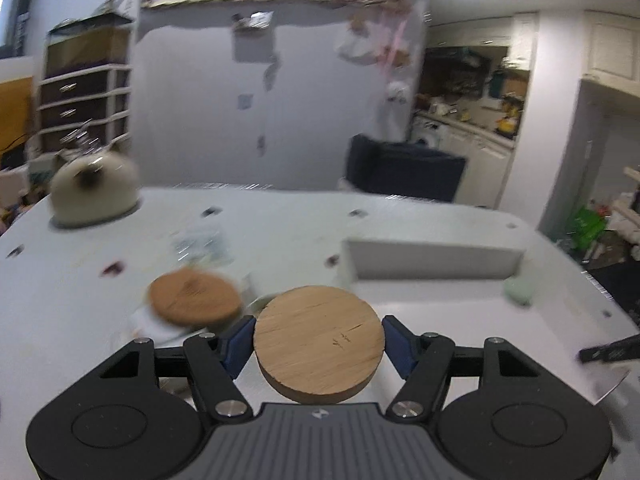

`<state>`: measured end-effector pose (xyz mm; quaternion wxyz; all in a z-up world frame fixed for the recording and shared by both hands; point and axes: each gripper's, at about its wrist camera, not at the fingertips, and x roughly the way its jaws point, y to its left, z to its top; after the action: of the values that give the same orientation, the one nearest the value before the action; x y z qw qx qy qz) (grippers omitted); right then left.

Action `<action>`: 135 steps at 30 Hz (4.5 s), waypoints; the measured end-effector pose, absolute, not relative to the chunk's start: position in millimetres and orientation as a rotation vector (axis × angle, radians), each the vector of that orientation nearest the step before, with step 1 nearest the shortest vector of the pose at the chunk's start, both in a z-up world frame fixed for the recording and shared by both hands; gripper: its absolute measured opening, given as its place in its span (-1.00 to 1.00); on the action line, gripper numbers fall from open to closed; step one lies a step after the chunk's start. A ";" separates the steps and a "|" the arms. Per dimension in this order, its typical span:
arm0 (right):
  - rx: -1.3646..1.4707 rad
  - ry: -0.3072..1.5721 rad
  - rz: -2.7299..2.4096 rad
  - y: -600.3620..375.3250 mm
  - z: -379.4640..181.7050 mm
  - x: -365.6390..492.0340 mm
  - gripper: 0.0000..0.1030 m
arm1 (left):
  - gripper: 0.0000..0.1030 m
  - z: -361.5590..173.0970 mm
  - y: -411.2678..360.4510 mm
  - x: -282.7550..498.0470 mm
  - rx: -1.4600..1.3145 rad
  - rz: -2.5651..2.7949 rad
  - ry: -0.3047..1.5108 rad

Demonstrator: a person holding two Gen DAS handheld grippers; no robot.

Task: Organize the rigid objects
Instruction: 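Carry the wooden coaster into the tray beside the tape measure and release, then move the left tool back to the white charger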

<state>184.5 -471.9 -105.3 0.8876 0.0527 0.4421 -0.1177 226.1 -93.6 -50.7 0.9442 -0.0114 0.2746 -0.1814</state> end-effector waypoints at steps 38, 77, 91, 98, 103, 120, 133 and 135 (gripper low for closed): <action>0.140 0.903 -0.256 -474.9 -107.3 183.3 -0.82 | 0.33 -114.0 -346.7 367.7 0.049 -0.656 0.852; 0.166 0.894 -0.259 -476.7 -108.2 180.3 -0.83 | 1.00 -40.0 -268.0 248.1 0.108 -0.729 0.694; 0.151 0.892 -0.259 -475.4 -108.2 180.6 -0.83 | 1.00 -30.1 -183.1 202.9 0.049 -0.648 0.628; 0.149 0.890 -0.260 -474.9 -108.1 180.6 -0.83 | 1.00 -44.1 -131.3 196.1 -0.001 -0.525 0.636; 0.146 0.890 -0.261 -474.3 -107.8 180.8 -0.82 | 1.00 -54.9 -94.6 193.5 -0.073 -0.437 0.651; 0.140 0.884 -0.259 -473.3 -108.2 179.4 -0.82 | 1.00 -111.7 -47.9 212.9 -0.236 -0.226 0.764; 0.159 0.877 -0.251 -476.1 -109.1 178.0 -0.83 | 1.00 -118.5 -43.4 259.9 -0.253 -0.127 0.698; 0.159 0.876 -0.250 -476.1 -109.2 178.2 -0.83 | 1.00 -118.9 -43.7 267.3 -0.240 -0.093 0.688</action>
<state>178.2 -476.1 -109.2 0.8950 0.0768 0.4224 -0.1206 267.3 -43.7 -118.9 0.9334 -0.1172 0.3362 -0.0454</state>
